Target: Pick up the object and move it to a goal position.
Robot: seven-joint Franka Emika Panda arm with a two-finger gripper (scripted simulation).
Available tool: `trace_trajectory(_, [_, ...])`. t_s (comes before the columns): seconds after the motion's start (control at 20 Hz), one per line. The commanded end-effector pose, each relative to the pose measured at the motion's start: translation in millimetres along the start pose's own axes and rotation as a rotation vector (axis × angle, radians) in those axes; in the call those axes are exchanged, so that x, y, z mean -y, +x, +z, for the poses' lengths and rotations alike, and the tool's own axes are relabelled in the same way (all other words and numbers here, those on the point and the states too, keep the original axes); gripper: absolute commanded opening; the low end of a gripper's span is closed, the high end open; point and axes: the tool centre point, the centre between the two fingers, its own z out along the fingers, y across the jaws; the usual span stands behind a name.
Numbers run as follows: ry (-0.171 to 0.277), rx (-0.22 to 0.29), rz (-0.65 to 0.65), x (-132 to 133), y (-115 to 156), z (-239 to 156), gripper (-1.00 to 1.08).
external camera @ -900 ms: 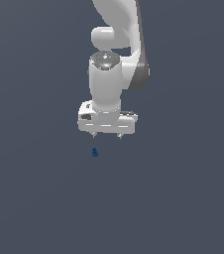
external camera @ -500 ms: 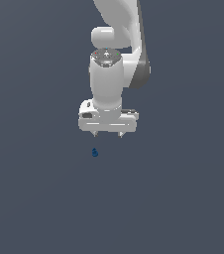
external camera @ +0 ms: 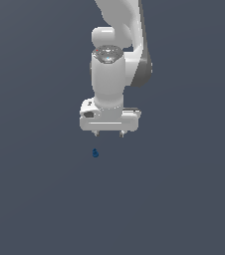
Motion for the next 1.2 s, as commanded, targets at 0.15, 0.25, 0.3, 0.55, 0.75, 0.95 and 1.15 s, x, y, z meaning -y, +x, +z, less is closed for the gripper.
trace_trajectory(0.15, [-0.001, 0.002, -0.036, -2.0, -0.2, 2.7, 1.0])
trace_trajectory(0.25, [-0.002, 0.004, -0.058, -3.4, -0.3, 4.5, 1.0])
trace_trajectory(0.3, [-0.002, 0.005, -0.071, -4.1, -0.4, 5.5, 1.0])
trace_trajectory(0.55, [-0.004, 0.01, -0.153, -8.8, -0.9, 11.9, 1.0])
trace_trajectory(0.75, [-0.005, 0.016, -0.239, -13.7, -1.5, 18.6, 1.0])
trace_trajectory(0.95, [-0.006, 0.023, -0.34, -19.4, -2.3, 26.3, 1.0])
trace_trajectory(1.15, [-0.004, 0.03, -0.441, -24.9, -3.2, 34.1, 1.0])
